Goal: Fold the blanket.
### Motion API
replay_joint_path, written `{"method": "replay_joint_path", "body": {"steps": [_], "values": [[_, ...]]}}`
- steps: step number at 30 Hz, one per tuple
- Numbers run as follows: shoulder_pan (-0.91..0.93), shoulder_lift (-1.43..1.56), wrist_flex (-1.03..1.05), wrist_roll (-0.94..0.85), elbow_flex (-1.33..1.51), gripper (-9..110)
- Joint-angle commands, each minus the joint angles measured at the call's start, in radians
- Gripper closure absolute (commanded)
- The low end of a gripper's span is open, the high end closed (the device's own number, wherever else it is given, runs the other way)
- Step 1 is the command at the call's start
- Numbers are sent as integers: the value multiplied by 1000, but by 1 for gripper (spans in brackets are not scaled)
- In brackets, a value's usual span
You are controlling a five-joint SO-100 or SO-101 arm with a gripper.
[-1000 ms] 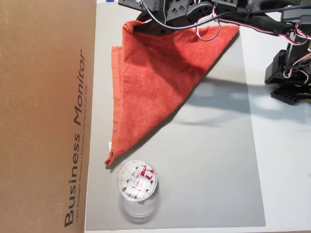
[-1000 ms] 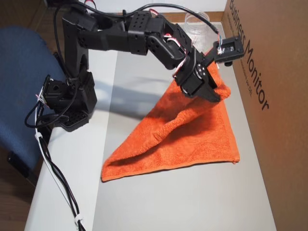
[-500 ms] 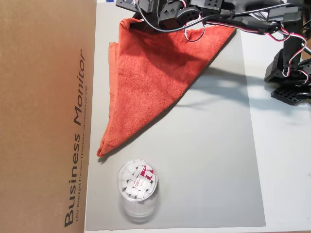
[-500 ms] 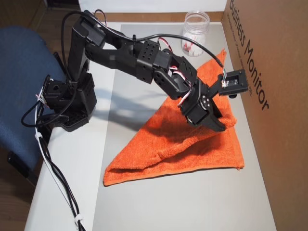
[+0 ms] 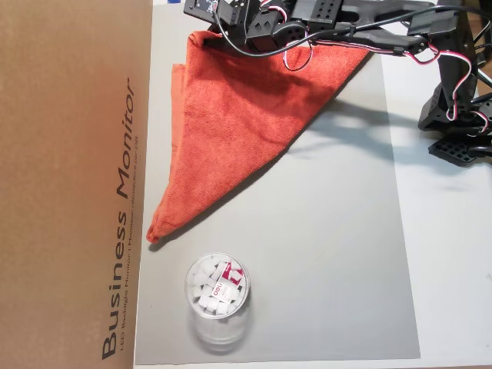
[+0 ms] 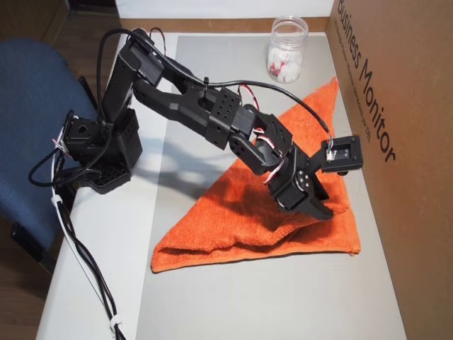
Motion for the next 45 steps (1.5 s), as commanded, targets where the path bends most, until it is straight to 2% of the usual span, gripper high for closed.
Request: {"method": "replay_joint_path", "body": {"steps": [1,10,23,45], "values": [[18,3,-25,-8,-63,101],[25,-74,-202,2,-63,101],[5,-170,-310,6,-64,101],[-54,-353,-316,0,-232,101]]}}
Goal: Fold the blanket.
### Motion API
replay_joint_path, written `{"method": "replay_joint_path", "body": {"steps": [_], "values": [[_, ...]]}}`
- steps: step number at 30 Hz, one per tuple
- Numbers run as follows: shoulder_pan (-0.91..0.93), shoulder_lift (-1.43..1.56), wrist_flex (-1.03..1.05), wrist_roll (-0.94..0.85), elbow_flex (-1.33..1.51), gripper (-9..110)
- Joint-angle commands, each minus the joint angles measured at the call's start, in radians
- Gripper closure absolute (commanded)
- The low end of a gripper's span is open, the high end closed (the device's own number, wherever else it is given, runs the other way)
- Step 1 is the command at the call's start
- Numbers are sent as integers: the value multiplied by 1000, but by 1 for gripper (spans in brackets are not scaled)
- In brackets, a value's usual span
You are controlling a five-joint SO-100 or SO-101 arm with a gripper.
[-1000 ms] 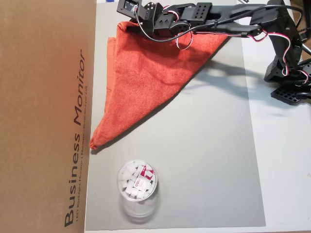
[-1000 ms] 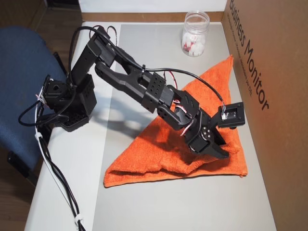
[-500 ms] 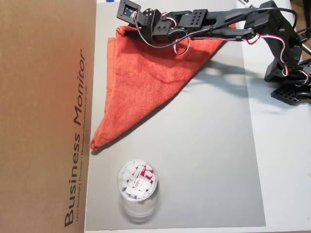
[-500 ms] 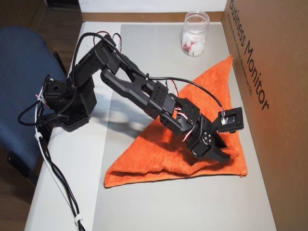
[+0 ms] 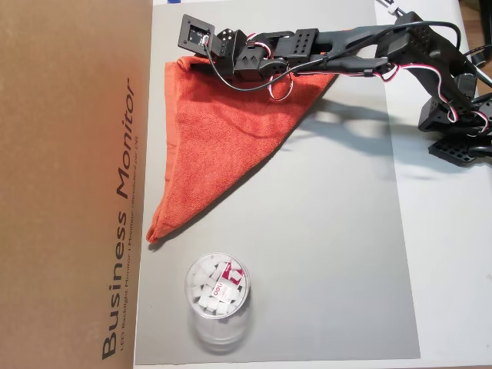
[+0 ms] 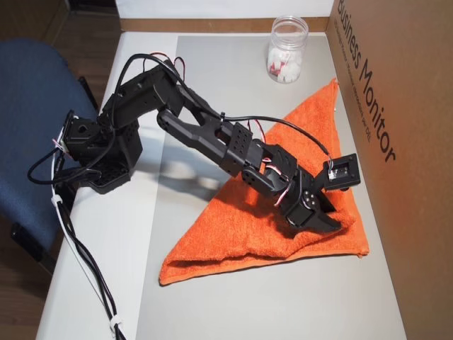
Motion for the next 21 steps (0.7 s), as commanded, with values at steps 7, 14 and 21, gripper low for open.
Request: {"method": "replay_joint_path", "body": {"steps": [7,14,21], "values": [[-5,6,-9,9,-48,85],[-6,11,-8,9,-46,78],[-20,23,-18,11,-48,78]]}}
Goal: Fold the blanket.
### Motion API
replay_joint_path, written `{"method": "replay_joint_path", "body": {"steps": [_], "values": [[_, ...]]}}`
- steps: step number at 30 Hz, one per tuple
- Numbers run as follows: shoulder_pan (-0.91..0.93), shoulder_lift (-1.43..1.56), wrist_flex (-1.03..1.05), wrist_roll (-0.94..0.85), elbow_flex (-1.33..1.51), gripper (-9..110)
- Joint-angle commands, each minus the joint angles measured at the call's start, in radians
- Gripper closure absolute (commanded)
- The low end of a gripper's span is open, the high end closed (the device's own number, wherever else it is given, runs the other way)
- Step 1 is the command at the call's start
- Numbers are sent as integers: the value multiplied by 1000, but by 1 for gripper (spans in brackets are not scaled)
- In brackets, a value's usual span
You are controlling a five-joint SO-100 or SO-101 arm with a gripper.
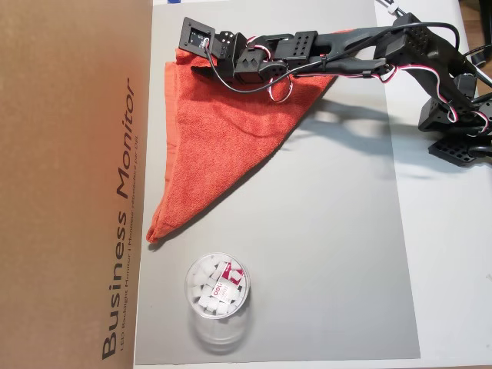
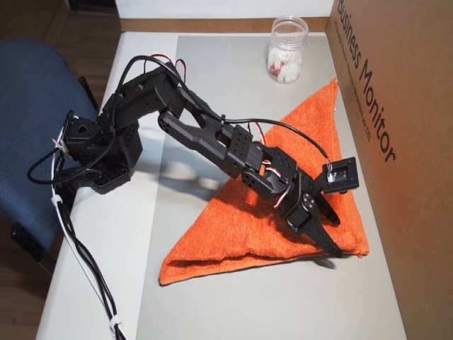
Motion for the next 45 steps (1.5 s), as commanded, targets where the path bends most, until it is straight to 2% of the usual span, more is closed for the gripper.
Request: {"method": "replay_joint_path", "body": {"steps": [1,15,27,45], "values": [[-11,35,-17,-3,-46,78],[-9,275,-2,-3,120,79],[52,592,-2,0,448,79],[146,1080,-3,469,928,79]]}}
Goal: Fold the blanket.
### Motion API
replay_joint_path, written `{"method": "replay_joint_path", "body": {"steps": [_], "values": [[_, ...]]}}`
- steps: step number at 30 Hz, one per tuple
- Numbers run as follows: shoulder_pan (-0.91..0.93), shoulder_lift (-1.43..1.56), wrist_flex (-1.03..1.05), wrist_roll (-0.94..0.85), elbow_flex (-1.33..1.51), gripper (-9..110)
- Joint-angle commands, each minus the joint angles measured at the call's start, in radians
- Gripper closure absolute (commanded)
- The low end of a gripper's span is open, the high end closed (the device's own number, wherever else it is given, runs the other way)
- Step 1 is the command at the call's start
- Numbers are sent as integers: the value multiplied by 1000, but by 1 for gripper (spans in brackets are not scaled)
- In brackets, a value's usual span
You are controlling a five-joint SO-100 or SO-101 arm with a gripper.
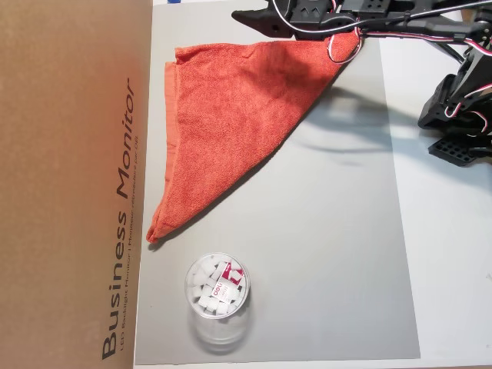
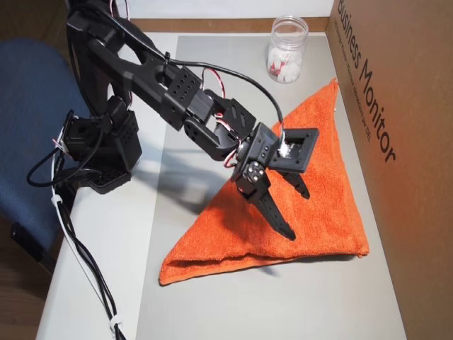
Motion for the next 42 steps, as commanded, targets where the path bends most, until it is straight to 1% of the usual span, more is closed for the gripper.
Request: {"method": "replay_joint_path", "body": {"steps": [1,10,17,23,31,36,38,42], "values": [[18,146,-3,78,52,79],[44,413,-3,252,279,79],[84,552,-3,314,382,79],[124,581,-3,376,426,79],[155,581,-2,538,439,79],[155,583,3,676,439,79],[156,583,51,724,428,79],[176,604,230,781,394,79]]}}
